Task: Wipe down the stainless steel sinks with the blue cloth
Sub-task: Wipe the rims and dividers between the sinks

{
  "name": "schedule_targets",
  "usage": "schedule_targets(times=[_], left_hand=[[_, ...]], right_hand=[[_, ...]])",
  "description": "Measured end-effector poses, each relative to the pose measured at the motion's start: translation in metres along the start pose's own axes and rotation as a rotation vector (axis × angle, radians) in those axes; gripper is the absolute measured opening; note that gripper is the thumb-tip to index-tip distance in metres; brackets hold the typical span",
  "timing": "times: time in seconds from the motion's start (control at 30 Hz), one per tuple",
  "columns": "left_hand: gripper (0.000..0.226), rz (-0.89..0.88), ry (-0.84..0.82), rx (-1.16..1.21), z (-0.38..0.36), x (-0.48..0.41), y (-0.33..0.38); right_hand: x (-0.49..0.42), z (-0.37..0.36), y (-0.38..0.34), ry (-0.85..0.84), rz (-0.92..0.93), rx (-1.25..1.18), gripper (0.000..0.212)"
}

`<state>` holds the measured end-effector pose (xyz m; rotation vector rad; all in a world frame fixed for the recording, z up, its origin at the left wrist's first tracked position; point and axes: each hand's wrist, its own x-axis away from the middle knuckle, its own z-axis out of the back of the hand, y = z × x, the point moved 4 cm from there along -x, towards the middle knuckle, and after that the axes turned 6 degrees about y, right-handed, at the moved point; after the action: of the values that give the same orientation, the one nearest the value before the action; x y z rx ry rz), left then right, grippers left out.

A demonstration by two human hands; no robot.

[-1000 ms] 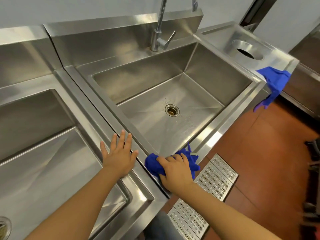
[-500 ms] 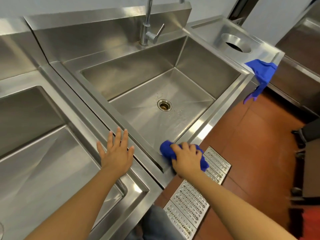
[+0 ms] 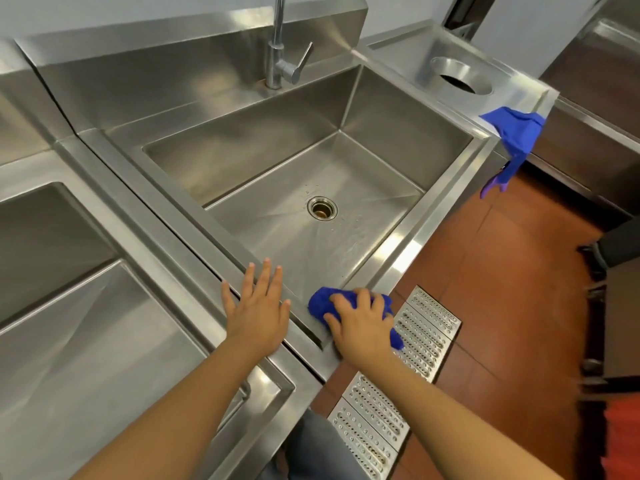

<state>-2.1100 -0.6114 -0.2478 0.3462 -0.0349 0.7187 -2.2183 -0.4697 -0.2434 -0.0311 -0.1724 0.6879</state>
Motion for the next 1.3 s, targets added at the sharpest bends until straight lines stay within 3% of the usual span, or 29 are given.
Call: schedule_targets(times=[0.17,0.4,0.53,0.77,0.93,1.07,1.17,1.3], left_hand=[[0.060,0.013,-0.020,-0.005,0.004,0.001,-0.008],[0.060,0.009,-0.037,-0.010,-0.003,-0.016,-0.007],[0.060,-0.042,-0.034,0.011,-0.009,-0.026,0.010],[0.059,-0.007,-0.051,0.002,-0.010,-0.030,0.012],[0.060,0.012,-0.075,-0.075,-0.017,-0.046,0.026],[0.060,-0.037,-0.063,-0.112,-0.016,-0.078,0.057],[0.060,-0.030,-0.067,-0.079,-0.015,-0.101,0.086],[0.060,-0.042,-0.103,-0.072,-0.020,-0.118,0.108]], right_hand=[[-0.048,0.013,0.027,0.025,-0.172,-0.017,0.039],[0.002,-0.002,-0.002,0.108,-0.066,-0.081,0.035],[-0.015,-0.001,0.014,0.146,-0.038,-0.056,0.035],[-0.094,0.025,0.063,0.062,-0.278,-0.181,0.040],[-0.055,0.008,0.052,0.294,-0.188,-0.204,0.032],[-0.068,0.006,0.062,0.352,-0.106,-0.203,0.031],[-0.104,0.010,0.090,0.300,-0.082,-0.176,0.028],[-0.177,0.032,0.143,0.196,-0.238,-0.186,0.032]])
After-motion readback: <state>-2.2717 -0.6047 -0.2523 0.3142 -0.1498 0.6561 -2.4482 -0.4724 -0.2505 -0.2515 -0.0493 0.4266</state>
